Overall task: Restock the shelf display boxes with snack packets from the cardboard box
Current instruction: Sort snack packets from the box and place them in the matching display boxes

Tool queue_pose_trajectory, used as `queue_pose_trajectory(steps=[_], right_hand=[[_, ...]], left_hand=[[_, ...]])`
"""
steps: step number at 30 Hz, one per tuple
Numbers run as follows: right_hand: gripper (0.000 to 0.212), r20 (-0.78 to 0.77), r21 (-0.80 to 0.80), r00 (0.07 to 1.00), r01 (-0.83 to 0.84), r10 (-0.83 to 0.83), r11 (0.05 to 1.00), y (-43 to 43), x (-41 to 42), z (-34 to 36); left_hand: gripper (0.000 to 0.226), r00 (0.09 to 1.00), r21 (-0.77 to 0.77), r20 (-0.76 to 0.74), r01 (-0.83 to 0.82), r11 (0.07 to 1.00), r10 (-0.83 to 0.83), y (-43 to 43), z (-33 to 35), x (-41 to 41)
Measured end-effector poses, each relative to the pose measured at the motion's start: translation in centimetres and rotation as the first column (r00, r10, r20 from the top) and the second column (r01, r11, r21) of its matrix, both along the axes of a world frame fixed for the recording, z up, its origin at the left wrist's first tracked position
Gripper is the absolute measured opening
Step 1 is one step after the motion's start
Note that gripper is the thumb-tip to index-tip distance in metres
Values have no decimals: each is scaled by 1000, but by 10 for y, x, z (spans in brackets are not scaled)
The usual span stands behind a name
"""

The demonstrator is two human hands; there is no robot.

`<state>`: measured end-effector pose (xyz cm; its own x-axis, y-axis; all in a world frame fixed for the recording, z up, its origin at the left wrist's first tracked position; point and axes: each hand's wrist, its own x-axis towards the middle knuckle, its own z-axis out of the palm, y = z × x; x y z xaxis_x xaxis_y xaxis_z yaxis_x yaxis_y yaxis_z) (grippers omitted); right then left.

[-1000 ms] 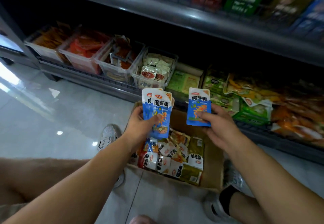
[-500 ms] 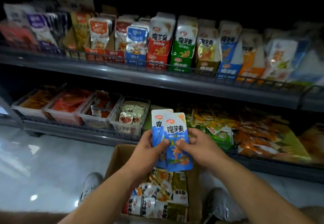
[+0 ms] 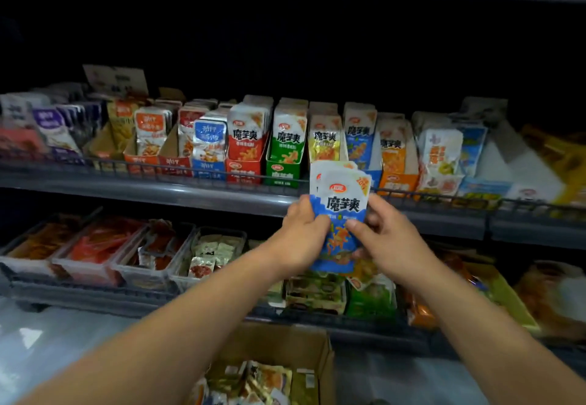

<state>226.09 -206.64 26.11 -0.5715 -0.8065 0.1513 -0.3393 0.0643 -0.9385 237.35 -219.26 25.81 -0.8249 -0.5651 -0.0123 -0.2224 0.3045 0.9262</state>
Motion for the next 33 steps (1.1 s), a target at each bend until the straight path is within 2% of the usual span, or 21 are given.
queue_pose_trajectory(steps=[3,6,9,12,16,20,24,33], right_hand=[[28,-128,-109,989,59,-73,992,-10,-32,27],[26,-250,-201,954,116,-165,973,-23,-64,47],[37,-383,-255,887,168,-259,952,-34,-94,62],[39,-469,-251,832,197,-297,948,-46,-122,69],[36,-441,-257,845,203,-302,945,-61,-144,68],[35,-425,-228,854,221,-301,948,-68,-151,63],[37,-420,-155,866,227,-272,961,-69,-157,56],[37,-443,-125,866,197,-232,972,-75,-152,58]], left_hand=[[41,1000,-194,-7,-21,981,20,-18,40,-40],[25,1000,-343,-21,-17,939,10,-30,74,-76],[27,995,-315,-93,-13,949,-17,-36,92,-102],[29,973,-294,-232,-87,952,17,-42,91,-122],[33,909,-263,-403,-228,938,108,-52,77,-142],[36,874,-238,-468,-270,933,134,-52,64,-152],[41,904,-308,-416,-238,921,95,-54,54,-153],[50,939,-420,-342,-194,886,43,-64,49,-151]])
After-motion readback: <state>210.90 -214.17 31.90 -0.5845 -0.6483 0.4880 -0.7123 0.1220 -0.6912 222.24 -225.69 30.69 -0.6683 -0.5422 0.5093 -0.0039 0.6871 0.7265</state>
